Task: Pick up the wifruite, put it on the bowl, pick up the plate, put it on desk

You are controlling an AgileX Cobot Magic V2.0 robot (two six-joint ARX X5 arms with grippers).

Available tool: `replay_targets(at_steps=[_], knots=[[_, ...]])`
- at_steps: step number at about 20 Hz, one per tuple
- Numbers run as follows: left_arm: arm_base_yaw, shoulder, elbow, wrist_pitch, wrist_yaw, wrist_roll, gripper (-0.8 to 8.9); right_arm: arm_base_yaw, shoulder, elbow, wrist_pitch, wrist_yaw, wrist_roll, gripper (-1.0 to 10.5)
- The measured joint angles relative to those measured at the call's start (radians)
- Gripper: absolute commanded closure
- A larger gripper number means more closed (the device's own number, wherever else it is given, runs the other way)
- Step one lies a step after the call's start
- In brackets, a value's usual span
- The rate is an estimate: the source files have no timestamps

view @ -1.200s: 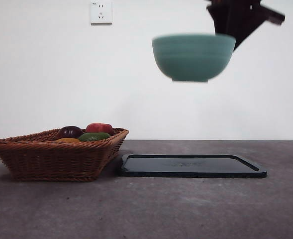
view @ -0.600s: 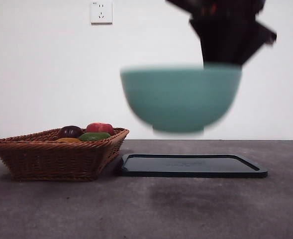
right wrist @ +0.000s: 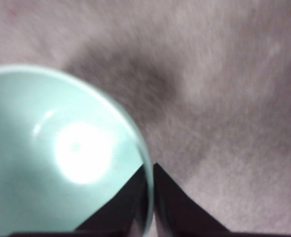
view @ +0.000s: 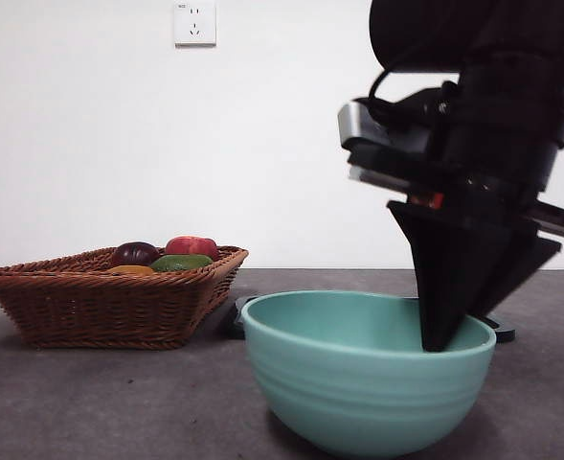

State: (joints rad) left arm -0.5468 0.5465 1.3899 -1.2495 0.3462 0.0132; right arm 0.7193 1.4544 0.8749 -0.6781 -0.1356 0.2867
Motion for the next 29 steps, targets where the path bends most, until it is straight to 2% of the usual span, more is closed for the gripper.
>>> replay_targets(at_steps=[8,13,17,21,25,29], knots=[[0.0,0.0,0.0,0.0,0.0,0.0,2.84,-0.001,-0.001,-0.018,0.043,0.001,0.035,9.2],[0.0,0.0,0.0,0.0,0.0,0.0,2.84,-0.001,-0.001,-0.027,0.047,0.008,0.037,5.9],[0.0,0.0,0.0,0.0,0.0,0.0,2.84,-0.006,-0.038,-0.026,0.032,0.009,0.055,4.4],[0.0,0.0,0.0,0.0,0.0,0.0,2.84,-0.008,-0.182,-0.003,-0.066,0.034,0.062,4.3],[0.0,0.0,0.0,0.0,0.0,0.0,2.84,-0.008,-0.409,-0.002,-0.218,0.055,0.071,3.5],[0.0,0.0,0.0,0.0,0.0,0.0,2.84,-0.008,-0.657,-0.002,-0.373,0.055,0.089,3.5]])
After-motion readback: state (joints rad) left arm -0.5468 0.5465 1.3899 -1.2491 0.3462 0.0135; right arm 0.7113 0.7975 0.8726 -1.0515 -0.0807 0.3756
